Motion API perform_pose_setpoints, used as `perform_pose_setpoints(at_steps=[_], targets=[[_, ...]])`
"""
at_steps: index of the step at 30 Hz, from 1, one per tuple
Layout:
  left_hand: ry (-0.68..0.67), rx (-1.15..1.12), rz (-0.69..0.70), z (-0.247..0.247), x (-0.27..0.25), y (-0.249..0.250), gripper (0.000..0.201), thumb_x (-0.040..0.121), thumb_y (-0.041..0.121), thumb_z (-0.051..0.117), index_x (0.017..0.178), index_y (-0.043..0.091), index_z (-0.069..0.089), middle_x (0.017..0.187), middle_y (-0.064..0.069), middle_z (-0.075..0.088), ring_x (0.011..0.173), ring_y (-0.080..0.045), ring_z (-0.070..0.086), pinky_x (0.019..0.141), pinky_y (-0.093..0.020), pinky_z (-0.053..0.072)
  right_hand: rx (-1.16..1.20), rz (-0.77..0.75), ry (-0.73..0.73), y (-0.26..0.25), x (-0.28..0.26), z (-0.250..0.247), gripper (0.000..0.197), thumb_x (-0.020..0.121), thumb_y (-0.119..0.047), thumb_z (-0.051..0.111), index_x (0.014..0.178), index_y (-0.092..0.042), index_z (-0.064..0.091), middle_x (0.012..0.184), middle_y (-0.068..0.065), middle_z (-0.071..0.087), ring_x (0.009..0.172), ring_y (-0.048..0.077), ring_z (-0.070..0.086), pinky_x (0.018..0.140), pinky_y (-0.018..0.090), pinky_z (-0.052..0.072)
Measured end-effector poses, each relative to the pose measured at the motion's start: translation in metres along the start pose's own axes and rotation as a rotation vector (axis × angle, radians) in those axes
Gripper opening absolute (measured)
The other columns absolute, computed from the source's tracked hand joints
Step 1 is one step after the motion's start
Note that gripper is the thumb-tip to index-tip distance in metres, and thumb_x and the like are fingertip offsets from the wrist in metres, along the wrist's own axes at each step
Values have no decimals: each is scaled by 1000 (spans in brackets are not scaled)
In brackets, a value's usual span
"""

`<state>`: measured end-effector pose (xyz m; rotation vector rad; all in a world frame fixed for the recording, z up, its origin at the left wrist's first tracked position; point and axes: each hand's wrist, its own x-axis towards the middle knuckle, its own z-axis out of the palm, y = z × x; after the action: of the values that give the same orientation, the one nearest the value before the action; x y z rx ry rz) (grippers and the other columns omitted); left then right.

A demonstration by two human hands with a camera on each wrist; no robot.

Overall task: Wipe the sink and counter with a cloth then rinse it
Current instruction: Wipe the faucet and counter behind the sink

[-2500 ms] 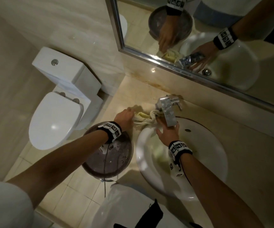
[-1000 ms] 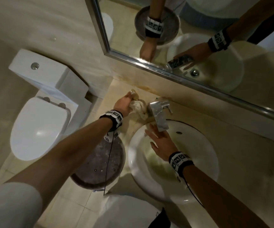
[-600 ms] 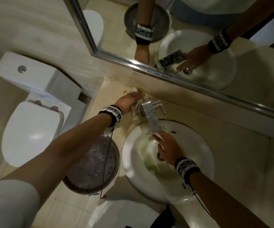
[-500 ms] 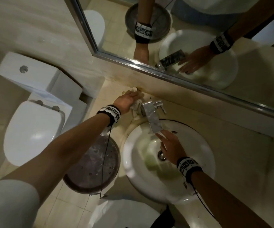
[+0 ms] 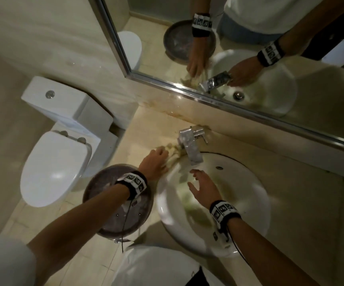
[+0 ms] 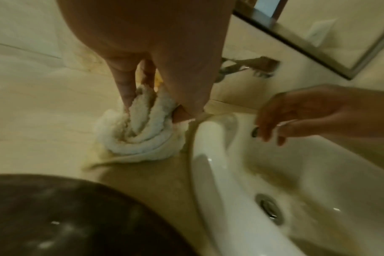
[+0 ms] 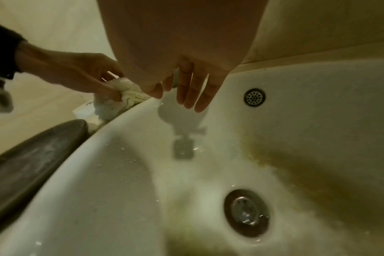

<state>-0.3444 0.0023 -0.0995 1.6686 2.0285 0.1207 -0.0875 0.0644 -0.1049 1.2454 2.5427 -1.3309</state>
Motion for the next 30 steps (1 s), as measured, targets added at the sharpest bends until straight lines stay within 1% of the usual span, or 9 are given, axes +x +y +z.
perform_pose_setpoints(at_steps=[3, 5, 8, 13, 15, 18, 20, 26, 30], targets=[[95, -184, 172, 6, -6, 50, 41, 81, 30, 58, 115, 8, 53, 127, -14, 51, 104, -30, 51, 85, -42, 51, 181, 70, -9, -11, -2, 4, 81, 84, -50, 73, 151, -31, 30, 143, -12, 44, 119, 5, 52, 99, 28, 49], [104, -369, 180, 3, -6, 85, 40, 84, 32, 58, 122, 19, 55, 123, -3, 57, 105, -19, 54, 88, -32, 49, 341, 104, 53, -15, -4, 0, 93, 77, -43, 83, 151, -31, 26, 141, -17, 46, 119, -1, 52, 97, 22, 48], [86, -610, 55, 6, -2, 103, 38, 83, 32, 58, 121, 33, 53, 115, 13, 59, 101, -9, 59, 87, -33, 52, 451, 160, 165, -6, -9, -13, 80, 78, -27, 85, 142, -35, 38, 125, -17, 57, 107, -1, 60, 87, 22, 55], [-119, -797, -36, 19, -13, 109, 38, 97, 26, 60, 131, 17, 46, 126, 1, 57, 113, -15, 58, 99, -33, 49, 464, 275, 218, 17, -14, -27, 46, 82, -14, 79, 119, -30, 56, 105, -4, 70, 92, 10, 69, 80, 32, 60], [-222, -726, 28, 26, -12, 107, 47, 100, 16, 54, 144, 8, 40, 147, -6, 44, 132, -21, 47, 110, -33, 41, 456, 303, 267, 25, -10, -33, 35, 82, -7, 77, 108, -25, 62, 96, -1, 72, 88, 16, 70, 78, 37, 61], [-256, -536, 110, 27, -7, 99, 60, 98, 7, 48, 154, 13, 30, 161, -4, 26, 146, -21, 28, 118, -34, 29, 456, 323, 363, 29, 0, -51, 28, 83, 3, 72, 102, -15, 63, 95, 5, 70, 91, 26, 70, 68, 18, 54], [-251, -437, 126, 22, -3, 92, 65, 95, 3, 48, 155, 16, 27, 160, -5, 27, 146, -22, 28, 119, -32, 25, 434, 331, 453, 32, 12, -67, 27, 83, 2, 71, 102, -14, 63, 96, 7, 69, 92, 27, 68, 67, 15, 50], [-122, -237, 182, 2, 0, 60, 79, 85, -6, 47, 155, 24, 26, 163, 1, 19, 148, -20, 21, 114, -32, 29, 253, 383, 816, 36, 50, -109, 23, 86, -7, 65, 109, -5, 62, 110, 19, 61, 93, 32, 61, 80, 43, 55], [-208, -70, 137, 0, -6, 40, 77, 88, 0, 50, 156, 25, 22, 165, 4, 13, 149, -19, 19, 117, -39, 31, 62, 386, 634, 37, 56, -105, 41, 90, -11, 60, 131, -5, 57, 130, 23, 52, 114, 36, 54, 98, 42, 46]])
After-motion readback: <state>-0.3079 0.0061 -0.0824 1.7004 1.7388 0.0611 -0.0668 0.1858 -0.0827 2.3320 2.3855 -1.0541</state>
